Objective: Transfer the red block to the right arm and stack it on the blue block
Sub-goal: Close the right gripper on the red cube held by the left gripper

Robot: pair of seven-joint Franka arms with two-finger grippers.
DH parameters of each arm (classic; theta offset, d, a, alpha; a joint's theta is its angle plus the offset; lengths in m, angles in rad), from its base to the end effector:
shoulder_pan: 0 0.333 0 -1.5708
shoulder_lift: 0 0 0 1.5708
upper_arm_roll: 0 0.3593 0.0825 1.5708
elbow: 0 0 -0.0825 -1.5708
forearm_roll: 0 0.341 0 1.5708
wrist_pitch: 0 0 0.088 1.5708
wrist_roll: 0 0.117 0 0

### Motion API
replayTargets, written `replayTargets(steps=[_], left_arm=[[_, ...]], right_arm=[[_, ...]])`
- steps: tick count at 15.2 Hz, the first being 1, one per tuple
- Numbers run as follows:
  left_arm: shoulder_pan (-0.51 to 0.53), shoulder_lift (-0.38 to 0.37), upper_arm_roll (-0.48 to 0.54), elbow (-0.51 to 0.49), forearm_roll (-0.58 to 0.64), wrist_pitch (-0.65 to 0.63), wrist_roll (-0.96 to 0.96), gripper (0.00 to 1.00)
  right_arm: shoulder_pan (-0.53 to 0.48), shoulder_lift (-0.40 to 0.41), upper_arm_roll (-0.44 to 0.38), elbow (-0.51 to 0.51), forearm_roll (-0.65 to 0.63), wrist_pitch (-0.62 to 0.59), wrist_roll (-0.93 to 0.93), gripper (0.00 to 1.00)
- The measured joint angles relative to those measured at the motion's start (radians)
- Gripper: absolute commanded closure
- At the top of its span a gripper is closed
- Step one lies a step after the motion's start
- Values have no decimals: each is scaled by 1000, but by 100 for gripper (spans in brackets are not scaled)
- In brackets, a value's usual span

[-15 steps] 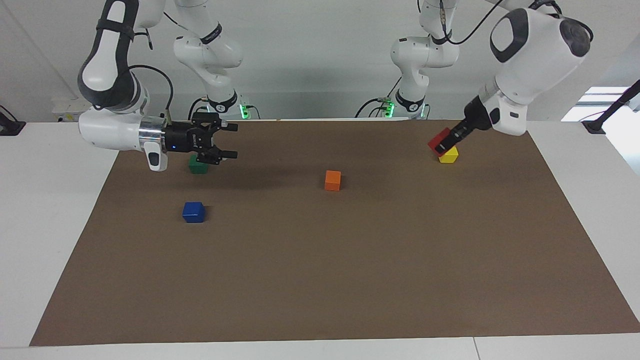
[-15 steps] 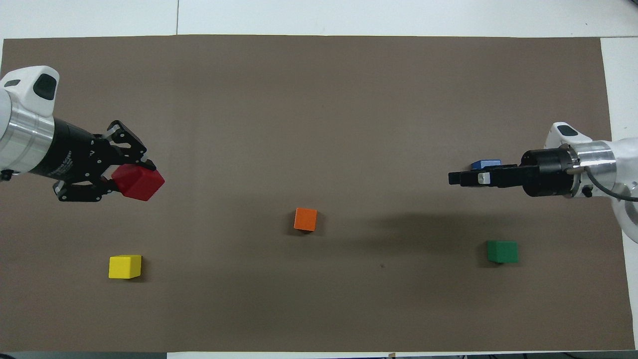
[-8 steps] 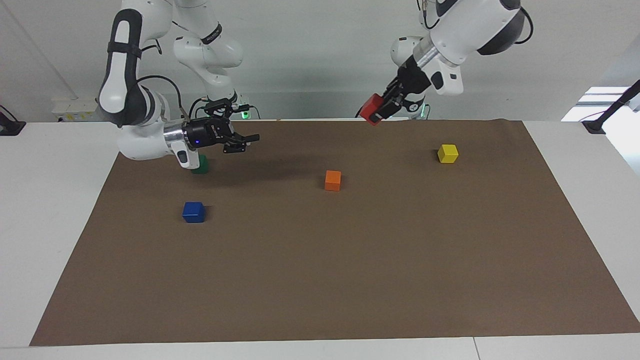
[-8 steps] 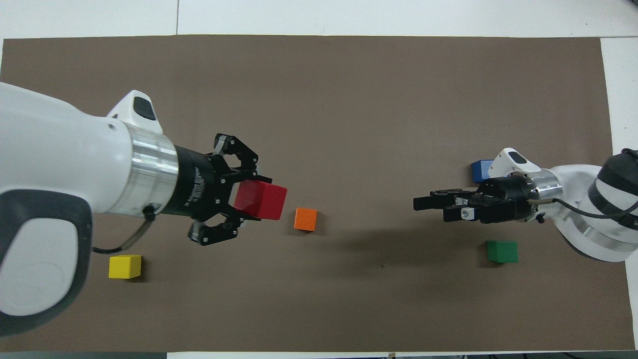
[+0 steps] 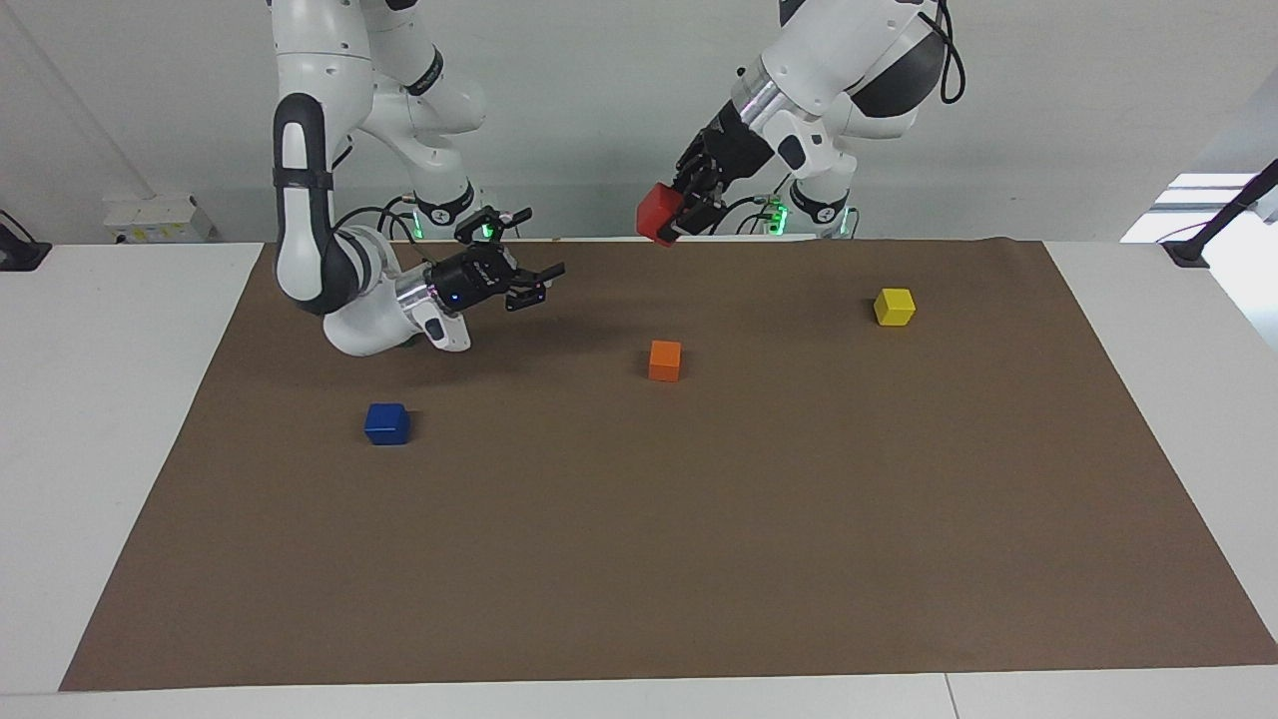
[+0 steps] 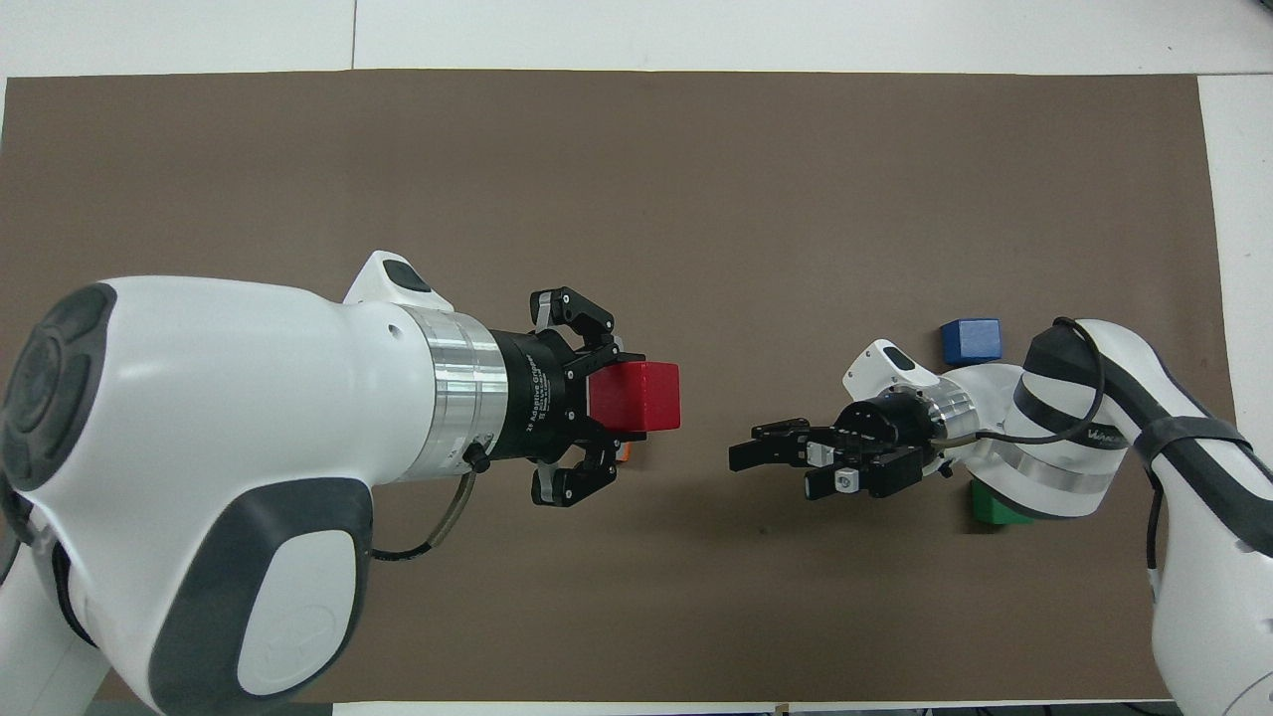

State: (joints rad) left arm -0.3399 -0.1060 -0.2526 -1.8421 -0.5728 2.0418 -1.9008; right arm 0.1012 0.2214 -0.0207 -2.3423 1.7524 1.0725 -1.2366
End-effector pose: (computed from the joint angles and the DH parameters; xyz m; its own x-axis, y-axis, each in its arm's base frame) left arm 0.4042 -0.3233 0.6466 0.0820 0.8246 -0.5597 0.9966 -0.0622 0.0544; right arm 0.4353 0.1787 0.4206 0.9574 0.0625 0.2818 0.2101 0.5183 -0.8290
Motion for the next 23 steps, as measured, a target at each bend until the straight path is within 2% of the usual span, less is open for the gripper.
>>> replayTargets(steps=[5,10,12,15,23], left_arm=[[-30,-31,0,-59,-2,41,-7,100],[-58,-71,-1,-130,-3,49,-7,100],[-67,-86,-1,-156,-3,50,-7,100],[-75,-106,0,-189,-3,52,-7,100],[-102,-128,0,-209,-9,69,-9,100]], right_arm=[[95,89,0,-20,103,-161,-24,0],[209,213,1,-8,297,-280,-63,0],[232,221,2,9,351,-284,-64,0],[231,221,-1,34,364,-282,-64,0],[245,229,-2,48,427,-267,-67,0]])
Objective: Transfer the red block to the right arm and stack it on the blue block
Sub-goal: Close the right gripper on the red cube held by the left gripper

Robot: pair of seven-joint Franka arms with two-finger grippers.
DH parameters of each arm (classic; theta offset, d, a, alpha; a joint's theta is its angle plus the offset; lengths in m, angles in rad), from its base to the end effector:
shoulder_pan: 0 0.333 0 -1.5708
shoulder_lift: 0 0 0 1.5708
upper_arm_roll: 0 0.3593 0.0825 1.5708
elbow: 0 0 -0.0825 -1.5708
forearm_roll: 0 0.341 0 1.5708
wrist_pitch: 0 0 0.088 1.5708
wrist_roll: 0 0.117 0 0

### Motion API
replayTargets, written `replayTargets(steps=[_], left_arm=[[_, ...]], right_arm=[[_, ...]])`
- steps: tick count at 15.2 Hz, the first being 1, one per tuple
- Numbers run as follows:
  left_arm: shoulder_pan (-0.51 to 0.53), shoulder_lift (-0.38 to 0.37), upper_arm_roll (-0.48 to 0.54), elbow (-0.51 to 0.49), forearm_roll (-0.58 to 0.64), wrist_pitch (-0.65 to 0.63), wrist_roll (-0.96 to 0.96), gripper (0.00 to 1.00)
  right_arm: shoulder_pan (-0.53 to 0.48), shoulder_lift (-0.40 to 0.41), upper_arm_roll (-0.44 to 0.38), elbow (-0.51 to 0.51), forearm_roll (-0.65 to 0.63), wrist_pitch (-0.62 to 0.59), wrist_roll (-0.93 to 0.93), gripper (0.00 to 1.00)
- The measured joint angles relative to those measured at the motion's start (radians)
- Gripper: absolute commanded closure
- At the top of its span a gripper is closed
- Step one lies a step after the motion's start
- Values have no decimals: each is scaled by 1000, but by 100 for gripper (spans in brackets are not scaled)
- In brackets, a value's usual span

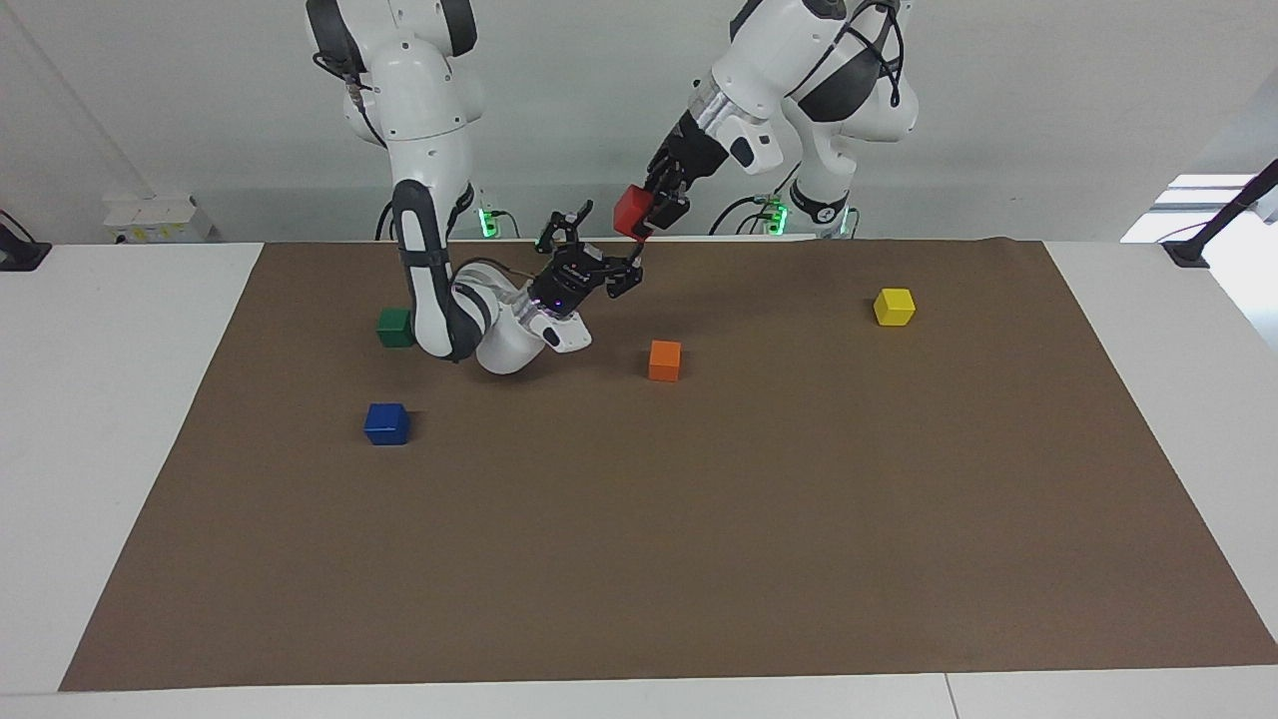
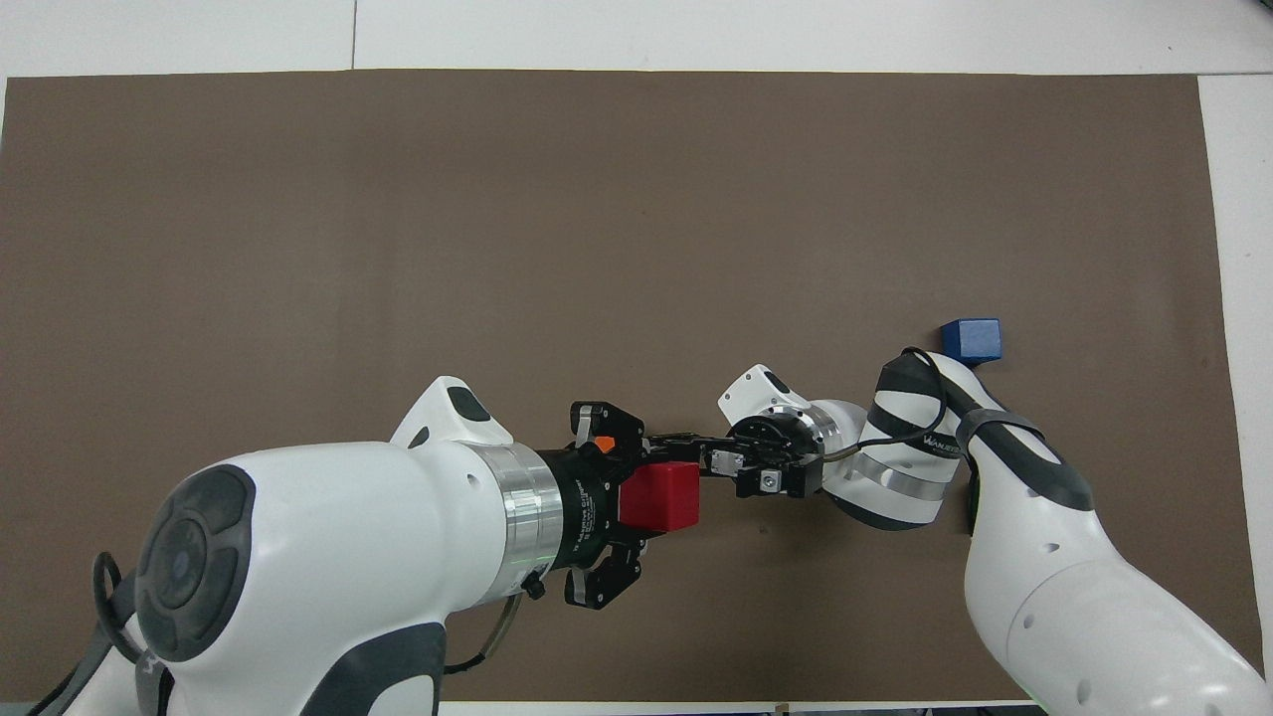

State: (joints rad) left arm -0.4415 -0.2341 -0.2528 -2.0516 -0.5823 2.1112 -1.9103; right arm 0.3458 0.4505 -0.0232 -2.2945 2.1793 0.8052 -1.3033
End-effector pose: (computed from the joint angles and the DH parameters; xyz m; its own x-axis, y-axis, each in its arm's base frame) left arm 0.3336 -0.3345 0.6150 0.1183 0.8413 -0.5275 0.9927 -0.1123 0.0434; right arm 0.4435 0.2758 0.3851 0.9804 -0.0911 0.1745 0.1776 0.7917 -0.5845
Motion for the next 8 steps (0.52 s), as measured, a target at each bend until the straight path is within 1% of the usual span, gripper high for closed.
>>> replayTargets(steps=[6,8], left_arm=[[-14,0,0,-3,-20,19,-1,100],[-14,0,0,-4,-21,22,-1,100]], right_arm=[[3,9,1,18,1,10,-11,0],[7,9,2,19,1,10,-11,22]])
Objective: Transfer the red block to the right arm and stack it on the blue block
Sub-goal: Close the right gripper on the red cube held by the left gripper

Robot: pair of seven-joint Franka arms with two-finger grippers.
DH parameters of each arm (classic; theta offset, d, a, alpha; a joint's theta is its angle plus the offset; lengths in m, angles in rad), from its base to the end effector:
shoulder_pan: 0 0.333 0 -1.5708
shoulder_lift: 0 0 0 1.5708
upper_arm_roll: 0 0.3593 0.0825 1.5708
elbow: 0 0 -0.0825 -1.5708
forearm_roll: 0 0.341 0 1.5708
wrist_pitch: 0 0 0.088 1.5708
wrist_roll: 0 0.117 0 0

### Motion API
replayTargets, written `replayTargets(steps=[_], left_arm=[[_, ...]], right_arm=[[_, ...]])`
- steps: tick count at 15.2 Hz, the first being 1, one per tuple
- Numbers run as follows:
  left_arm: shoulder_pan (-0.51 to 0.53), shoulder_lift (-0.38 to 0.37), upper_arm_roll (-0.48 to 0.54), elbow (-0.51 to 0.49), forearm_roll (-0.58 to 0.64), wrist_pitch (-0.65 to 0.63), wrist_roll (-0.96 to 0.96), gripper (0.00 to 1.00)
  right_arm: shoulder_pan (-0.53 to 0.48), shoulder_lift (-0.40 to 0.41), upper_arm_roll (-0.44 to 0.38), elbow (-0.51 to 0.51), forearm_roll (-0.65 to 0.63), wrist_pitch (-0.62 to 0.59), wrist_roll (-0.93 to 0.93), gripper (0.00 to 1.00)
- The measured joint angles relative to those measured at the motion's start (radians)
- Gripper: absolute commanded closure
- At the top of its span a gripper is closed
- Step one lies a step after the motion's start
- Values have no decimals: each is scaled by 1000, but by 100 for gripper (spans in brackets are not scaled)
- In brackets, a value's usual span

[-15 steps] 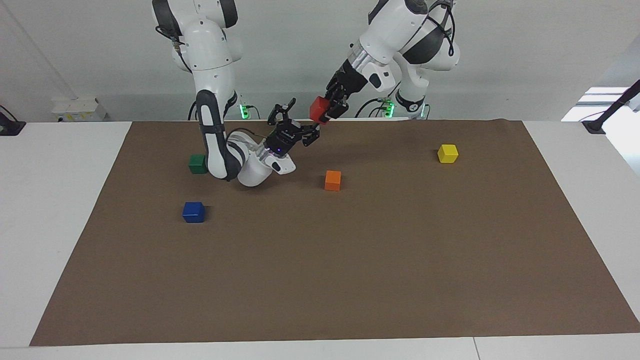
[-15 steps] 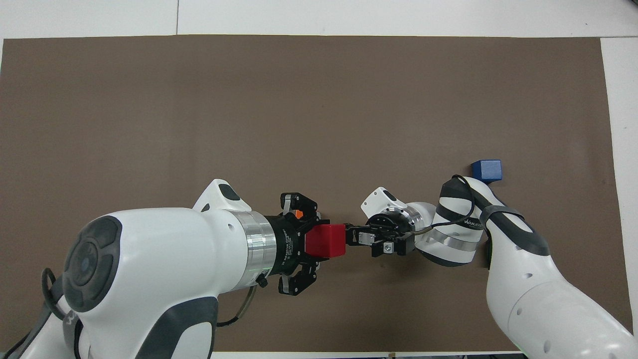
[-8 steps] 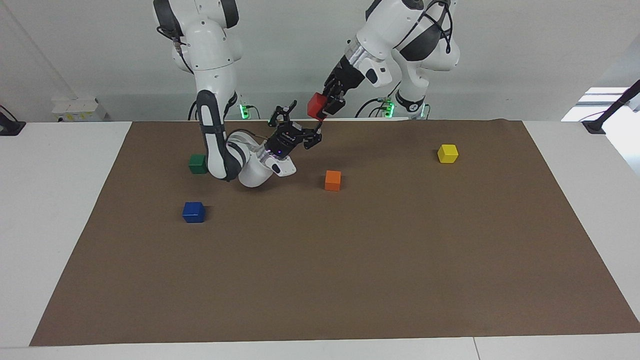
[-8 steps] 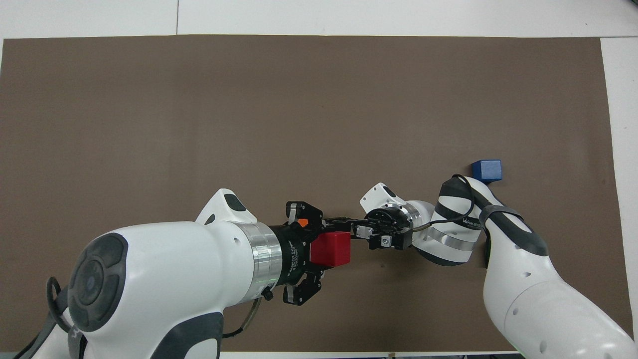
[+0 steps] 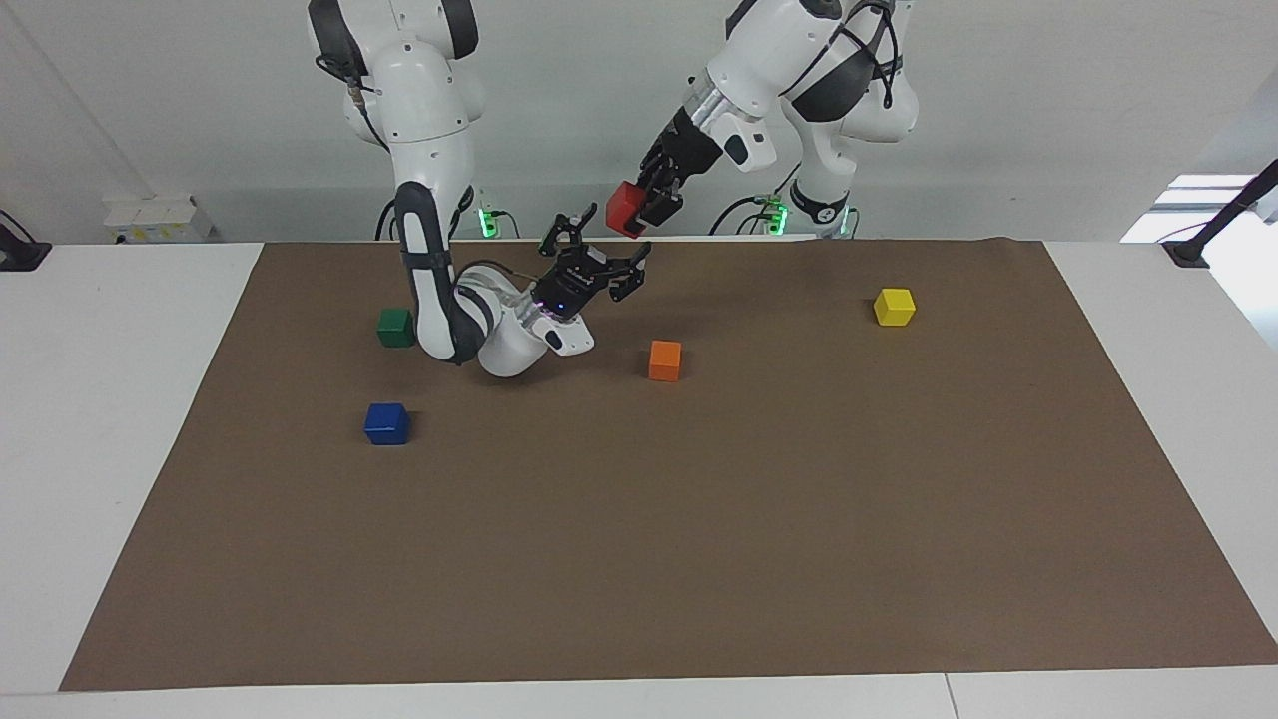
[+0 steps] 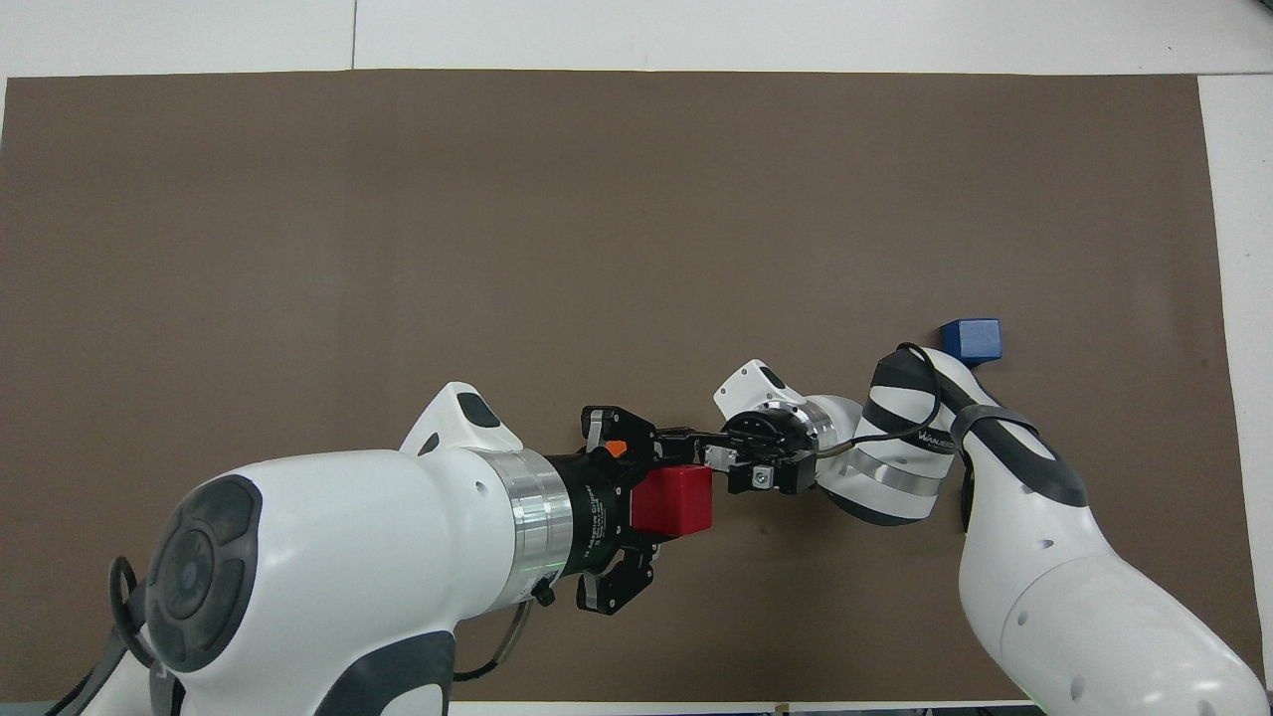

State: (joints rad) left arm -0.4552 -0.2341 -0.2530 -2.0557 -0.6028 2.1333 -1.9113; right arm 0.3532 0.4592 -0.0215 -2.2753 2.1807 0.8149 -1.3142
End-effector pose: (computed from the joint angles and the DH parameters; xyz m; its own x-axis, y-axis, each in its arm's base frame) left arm 0.3306 -0.3396 0.6159 0.1158 0.8296 -0.5463 0.9931 -0.1081 0.0464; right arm 0.4464 0.2816 0.3848 0.9777 -0.0943 0.1878 0.1885 0.7890 -0.5847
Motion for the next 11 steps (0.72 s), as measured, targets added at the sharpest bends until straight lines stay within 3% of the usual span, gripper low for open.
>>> replayTargets(steps=[1,2,3,4,7,8,9,11], left_arm=[[0,0,0,-1,0,1,0,100],[0,0,0,-2,0,3,0,100],[0,0,1,-3,1,5,0,100],[0,-2,5,-8,-2,6,5,100],[0,-3,5,-10,-6,8,10,100],[0,-3,6,-10,-6,8,9,85],[0,-3,6,-10,-6,9,9,1],[0,-3,6,-10,-7,11,6,0]], right_arm=[[7,0,0,0,0,0,0,37],[15,0,0,0,0,0,0,69],[24,0,0,0,3,-4,0,92],[25,1,0,0,6,-8,4,100],[24,1,0,1,7,-9,19,100],[24,1,0,1,7,-9,20,100],[24,1,0,1,7,-9,20,100],[24,1,0,2,6,-7,21,100]])
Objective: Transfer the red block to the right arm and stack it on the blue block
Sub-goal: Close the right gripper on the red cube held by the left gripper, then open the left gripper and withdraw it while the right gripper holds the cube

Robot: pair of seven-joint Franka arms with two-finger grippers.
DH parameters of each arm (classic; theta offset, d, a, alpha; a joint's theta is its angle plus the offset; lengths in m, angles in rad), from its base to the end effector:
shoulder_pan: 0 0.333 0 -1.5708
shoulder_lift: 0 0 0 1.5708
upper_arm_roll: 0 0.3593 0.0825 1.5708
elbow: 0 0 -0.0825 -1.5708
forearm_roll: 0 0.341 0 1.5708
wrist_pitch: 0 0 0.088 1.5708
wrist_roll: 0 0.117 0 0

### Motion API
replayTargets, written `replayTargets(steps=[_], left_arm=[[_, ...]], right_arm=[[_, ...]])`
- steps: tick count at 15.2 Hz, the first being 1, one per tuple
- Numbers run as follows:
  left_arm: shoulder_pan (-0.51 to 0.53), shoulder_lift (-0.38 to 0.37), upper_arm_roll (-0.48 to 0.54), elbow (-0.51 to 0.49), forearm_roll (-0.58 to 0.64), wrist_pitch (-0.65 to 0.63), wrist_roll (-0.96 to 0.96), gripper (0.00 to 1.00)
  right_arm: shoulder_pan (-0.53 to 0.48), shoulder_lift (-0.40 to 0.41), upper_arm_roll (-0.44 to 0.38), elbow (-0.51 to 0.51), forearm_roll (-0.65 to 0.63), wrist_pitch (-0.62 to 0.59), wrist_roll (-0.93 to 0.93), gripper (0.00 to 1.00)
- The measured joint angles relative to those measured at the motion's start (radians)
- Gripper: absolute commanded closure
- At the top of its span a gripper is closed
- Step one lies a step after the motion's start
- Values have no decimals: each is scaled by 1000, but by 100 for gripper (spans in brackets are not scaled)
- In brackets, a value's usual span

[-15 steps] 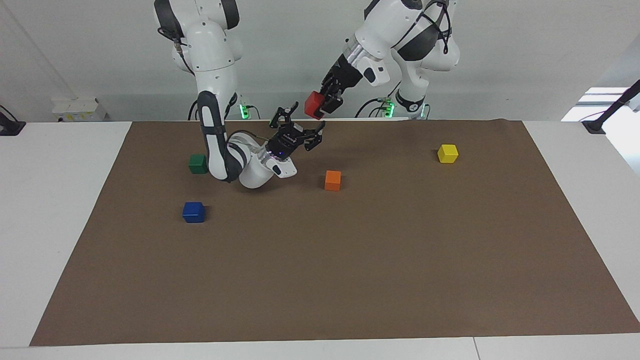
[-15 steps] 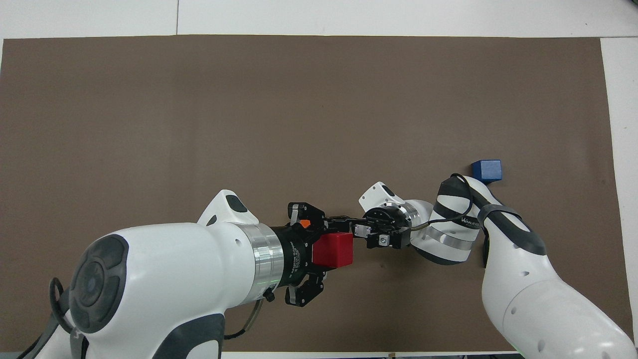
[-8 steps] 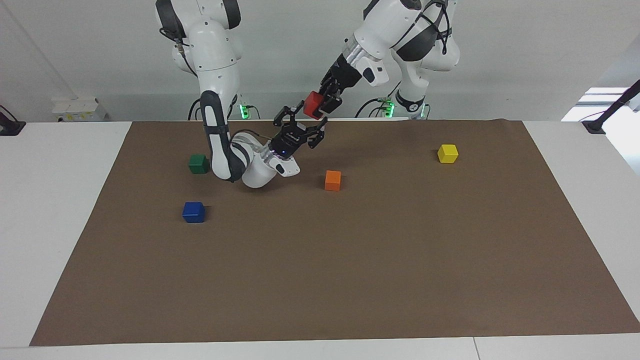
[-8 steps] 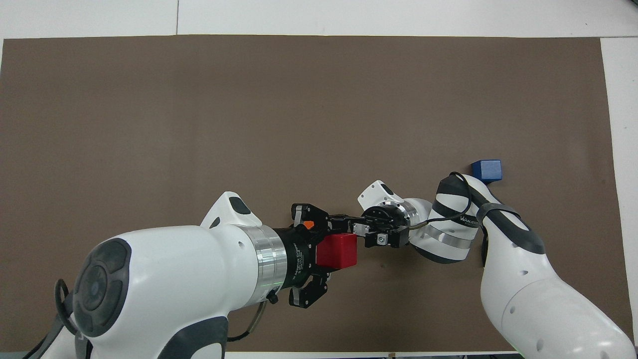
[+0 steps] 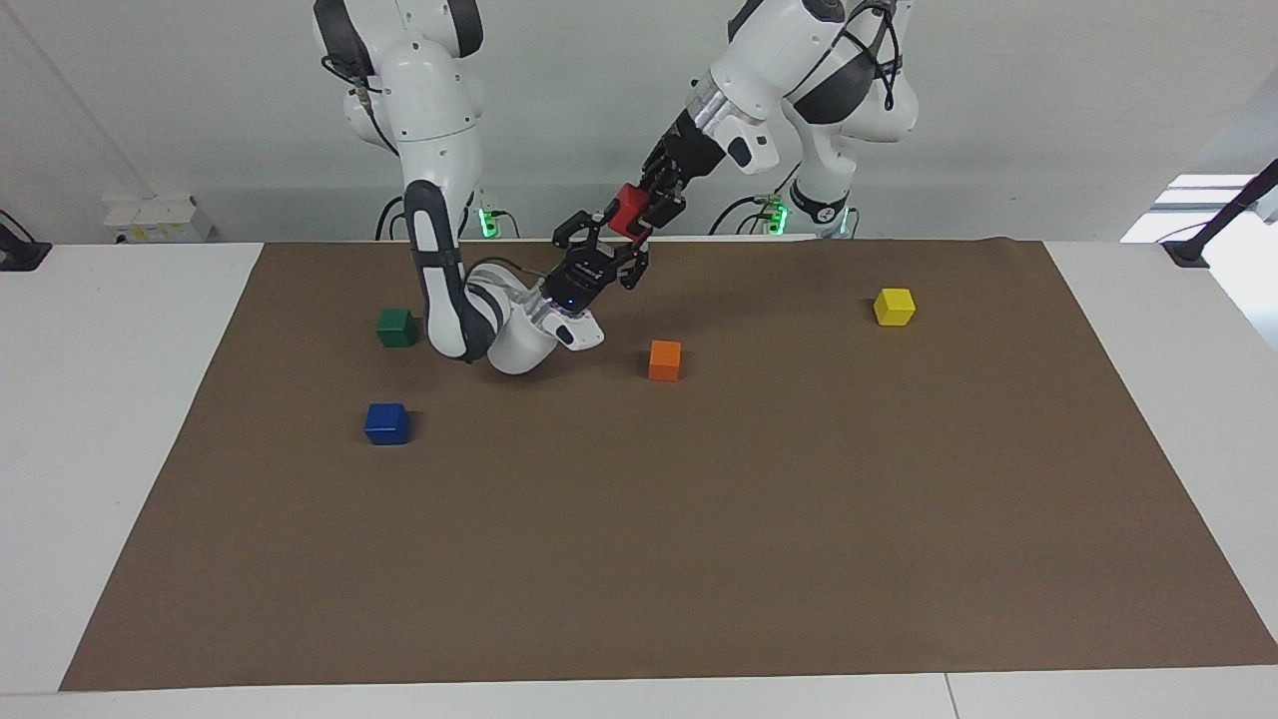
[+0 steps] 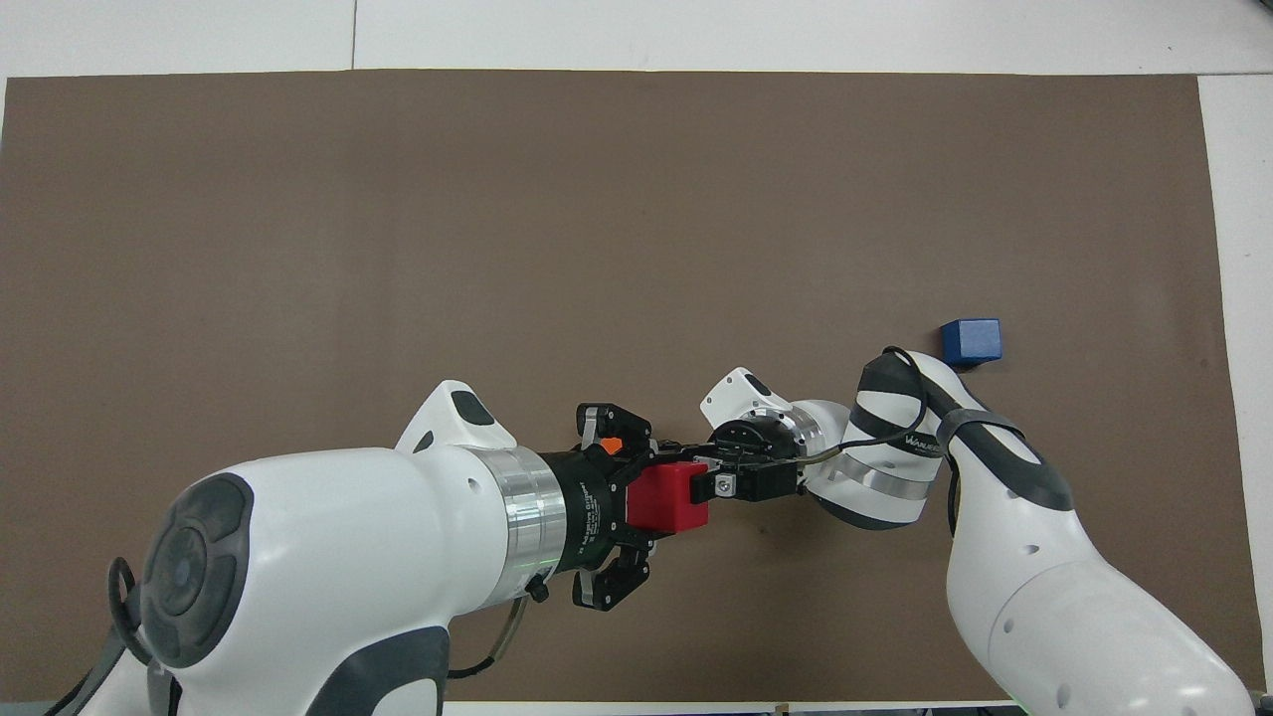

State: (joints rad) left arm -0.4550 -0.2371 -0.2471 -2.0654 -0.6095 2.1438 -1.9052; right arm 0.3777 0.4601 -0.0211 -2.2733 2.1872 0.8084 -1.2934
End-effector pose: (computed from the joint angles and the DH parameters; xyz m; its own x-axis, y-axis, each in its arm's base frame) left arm 0.3325 -0.3364 0.6141 0.1099 0.8272 -0.5511 0.9938 -0.0995 0.0488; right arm 0.4403 0.2923 0.3861 0.9825 -0.0588 0.1770 0.1525 0.7994 -0.5812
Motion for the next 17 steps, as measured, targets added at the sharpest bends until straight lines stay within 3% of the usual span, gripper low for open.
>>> replayTargets(steps=[3,6,11,17], left_arm=[[16,-1,13,0,0,5,-11,0],[124,-5,21,9,0,-40,43,0],[370,-8,31,11,21,-119,445,0],[558,22,32,15,303,-174,1016,0]], right_arm=[[1,0,0,1,0,3,0,100],[0,-1,0,5,3,10,0,100],[-1,-44,0,10,3,41,36,100],[-58,-188,-3,4,-10,282,181,100]])
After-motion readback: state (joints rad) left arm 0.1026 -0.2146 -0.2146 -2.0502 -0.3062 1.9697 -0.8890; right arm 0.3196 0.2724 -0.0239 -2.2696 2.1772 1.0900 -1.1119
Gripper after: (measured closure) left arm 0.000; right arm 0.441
